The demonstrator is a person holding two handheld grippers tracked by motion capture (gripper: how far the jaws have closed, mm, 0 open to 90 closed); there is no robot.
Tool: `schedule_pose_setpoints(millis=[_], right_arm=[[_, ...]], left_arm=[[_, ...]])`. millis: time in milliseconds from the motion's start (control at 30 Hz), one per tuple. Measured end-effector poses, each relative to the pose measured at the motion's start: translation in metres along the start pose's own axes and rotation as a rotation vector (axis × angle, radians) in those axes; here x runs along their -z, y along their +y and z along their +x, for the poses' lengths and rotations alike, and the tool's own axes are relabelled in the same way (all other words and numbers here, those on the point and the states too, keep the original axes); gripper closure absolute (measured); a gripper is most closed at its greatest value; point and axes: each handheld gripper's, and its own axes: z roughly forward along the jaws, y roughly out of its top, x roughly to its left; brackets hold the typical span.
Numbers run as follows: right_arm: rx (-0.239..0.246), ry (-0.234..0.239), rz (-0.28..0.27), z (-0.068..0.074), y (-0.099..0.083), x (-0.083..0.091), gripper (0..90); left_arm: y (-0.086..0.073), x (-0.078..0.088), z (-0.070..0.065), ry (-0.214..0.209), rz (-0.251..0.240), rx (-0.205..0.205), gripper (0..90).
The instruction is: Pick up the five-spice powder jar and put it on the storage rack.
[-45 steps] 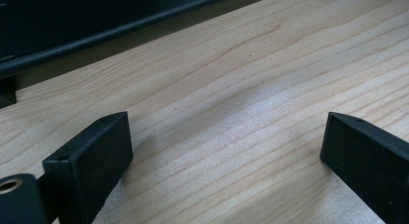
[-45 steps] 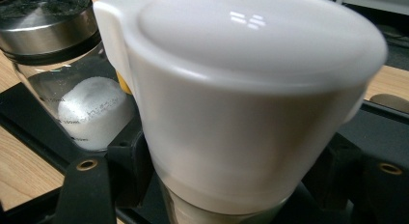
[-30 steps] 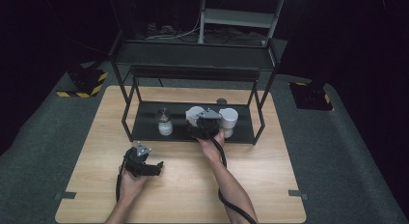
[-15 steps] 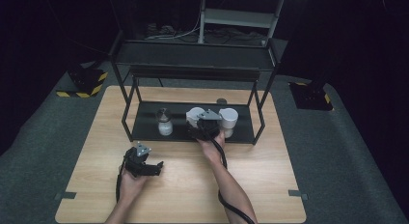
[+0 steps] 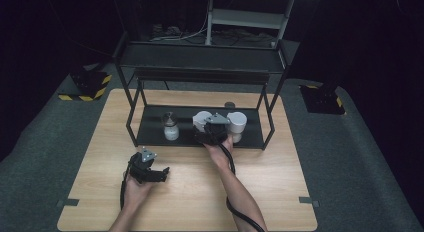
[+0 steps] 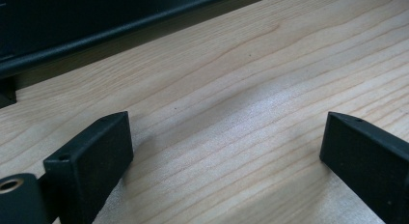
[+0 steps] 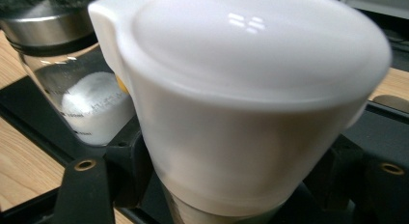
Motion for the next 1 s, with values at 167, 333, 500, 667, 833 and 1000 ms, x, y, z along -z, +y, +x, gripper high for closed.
schedule_pose_setpoints(millis=[167, 333, 500, 667, 833, 1000], right_arm=[[-0.008, -0.002, -0.011, 0.000, -0.002, 0.002, 22.4], [0.001, -0.004, -0.012, 0.000, -0.002, 0.005, 19.5], [0.011, -0.010, -0.020, 0.001, -0.002, 0.010, 18.6], [0.021, -0.011, -0.025, 0.001, -0.003, 0.014, 18.5], [0.025, -0.016, -0.030, 0.003, -0.004, 0.020, 18.8], [0.036, -0.022, -0.031, 0.005, -0.006, 0.027, 19.0]], left_arm=[[0.000, 0.000, 0.000, 0.000, 0.000, 0.000, 4.5], [0.000, 0.000, 0.000, 0.000, 0.000, 0.000, 4.5], [0.000, 0.000, 0.000, 0.000, 0.000, 0.000, 4.5], [0.000, 0.000, 0.000, 0.000, 0.000, 0.000, 4.5], [0.000, 0.000, 0.000, 0.000, 0.000, 0.000, 4.5], [0.000, 0.000, 0.000, 0.000, 0.001, 0.000, 4.4]])
